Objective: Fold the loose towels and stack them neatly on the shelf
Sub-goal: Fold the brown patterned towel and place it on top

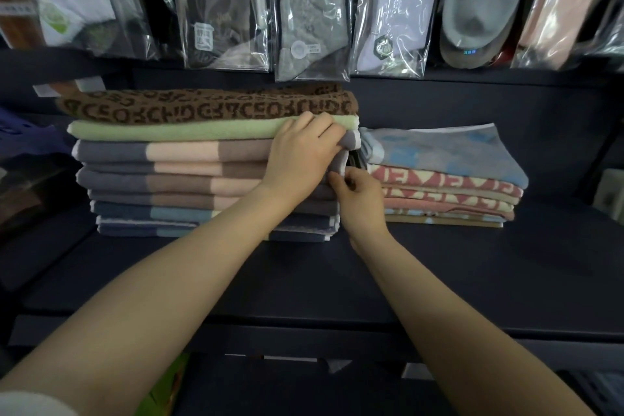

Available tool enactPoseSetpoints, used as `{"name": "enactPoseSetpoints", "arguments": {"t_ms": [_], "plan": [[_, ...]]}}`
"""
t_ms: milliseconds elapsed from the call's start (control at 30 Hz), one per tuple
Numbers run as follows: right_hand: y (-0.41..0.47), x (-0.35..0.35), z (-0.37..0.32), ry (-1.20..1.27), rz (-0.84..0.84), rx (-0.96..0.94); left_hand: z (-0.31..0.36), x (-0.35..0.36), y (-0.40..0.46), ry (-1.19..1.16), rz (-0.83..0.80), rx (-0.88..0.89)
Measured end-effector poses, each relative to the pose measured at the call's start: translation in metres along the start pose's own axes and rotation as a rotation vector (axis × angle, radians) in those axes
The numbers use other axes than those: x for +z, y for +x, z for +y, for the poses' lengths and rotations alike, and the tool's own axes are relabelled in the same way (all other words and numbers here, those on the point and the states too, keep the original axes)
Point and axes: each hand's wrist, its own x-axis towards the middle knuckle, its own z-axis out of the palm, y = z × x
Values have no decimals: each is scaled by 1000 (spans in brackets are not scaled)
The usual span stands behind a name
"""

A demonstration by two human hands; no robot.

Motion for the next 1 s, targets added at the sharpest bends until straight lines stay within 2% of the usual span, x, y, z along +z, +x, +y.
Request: {"name": "enactPoseSetpoints", "arguments": {"t_ms": [200, 267, 300, 367, 433, 500, 567, 733, 833, 900, 1000], "plan": [[0, -15, 8, 184, -96, 159, -8, 8, -20, -13, -195, 143], [-1, -20, 4, 178, -57, 149, -15, 5, -24, -26, -196, 157], [-1, -23, 1, 101, 0, 73, -19, 4, -29, -11, -179, 176], [-3, -27, -7, -212, 121, -225, -29, 1, -43, 31, -119, 224], [-8, -25, -17, -453, 146, -513, -39, -7, -60, 81, -37, 175], [-17, -15, -25, -598, 100, -748, -50, -18, -80, 131, 17, -5], [-24, 1, -32, -691, 30, -899, -62, -32, -103, 107, 47, -270], [-30, 61, -49, -888, -109, -1057, -107, -71, -149, -45, 230, -882], [-33, 88, -45, -1049, -152, -1062, -132, -78, -160, -309, 299, -1298], [-34, 98, -39, -1126, -119, -1067, -143, -76, -165, -481, 336, -1400], [-35, 109, -35, -1181, -96, -1082, -154, -78, -162, -642, 409, -1394]]}}
